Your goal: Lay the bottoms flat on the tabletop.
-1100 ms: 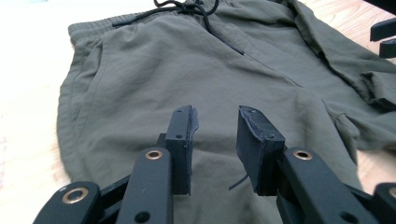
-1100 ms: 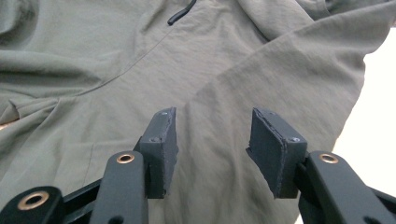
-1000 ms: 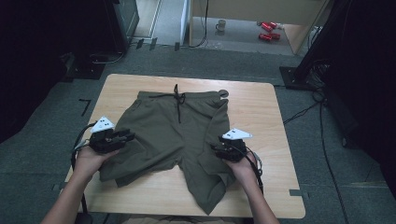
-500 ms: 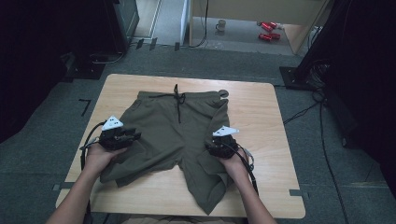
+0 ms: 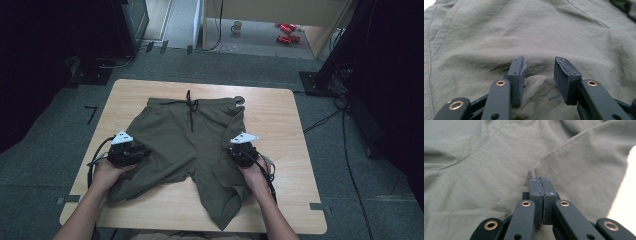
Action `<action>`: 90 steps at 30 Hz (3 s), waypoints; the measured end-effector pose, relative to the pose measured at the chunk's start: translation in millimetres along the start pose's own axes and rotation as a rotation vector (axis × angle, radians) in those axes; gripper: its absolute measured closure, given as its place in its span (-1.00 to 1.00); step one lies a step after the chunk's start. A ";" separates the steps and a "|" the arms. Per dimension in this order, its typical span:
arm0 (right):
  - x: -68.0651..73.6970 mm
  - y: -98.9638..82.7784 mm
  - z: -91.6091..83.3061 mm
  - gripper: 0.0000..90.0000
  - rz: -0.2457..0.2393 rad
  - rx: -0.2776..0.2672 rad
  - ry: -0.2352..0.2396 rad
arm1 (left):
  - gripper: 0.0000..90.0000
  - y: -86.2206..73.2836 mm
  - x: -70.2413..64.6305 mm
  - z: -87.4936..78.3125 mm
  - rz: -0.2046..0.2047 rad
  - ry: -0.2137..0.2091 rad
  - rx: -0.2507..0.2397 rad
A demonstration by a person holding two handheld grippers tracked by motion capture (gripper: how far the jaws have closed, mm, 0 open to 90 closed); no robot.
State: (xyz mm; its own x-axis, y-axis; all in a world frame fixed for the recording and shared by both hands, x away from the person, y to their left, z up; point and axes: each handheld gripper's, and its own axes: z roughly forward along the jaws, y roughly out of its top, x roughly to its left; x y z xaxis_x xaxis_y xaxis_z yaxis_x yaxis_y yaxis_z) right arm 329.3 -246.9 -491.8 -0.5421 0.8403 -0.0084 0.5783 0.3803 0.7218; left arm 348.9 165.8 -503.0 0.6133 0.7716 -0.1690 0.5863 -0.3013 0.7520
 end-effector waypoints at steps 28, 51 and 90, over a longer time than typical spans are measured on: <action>-88.5 -74.4 -62.9 0.89 0.228 -0.014 -0.119 | 0.31 -4.3 0.7 3.5 0.012 0.017 0.036; -40.5 -69.2 -37.0 0.51 0.151 -0.018 -0.020 | 0.42 -1.7 -18.2 16.2 0.099 0.047 0.049; -52.1 11.4 3.3 0.38 0.141 -0.047 -0.023 | 0.24 53.2 31.7 41.1 -0.039 0.098 0.031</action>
State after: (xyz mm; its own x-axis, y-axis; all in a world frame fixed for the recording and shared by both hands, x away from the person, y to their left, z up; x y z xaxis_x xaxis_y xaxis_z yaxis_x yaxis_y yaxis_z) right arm 366.2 -285.1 -485.4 -0.4430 0.8930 0.0801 0.6185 0.2397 0.7483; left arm 421.2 151.2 -494.6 0.5358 0.8338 -0.1332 0.6257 -0.2862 0.7256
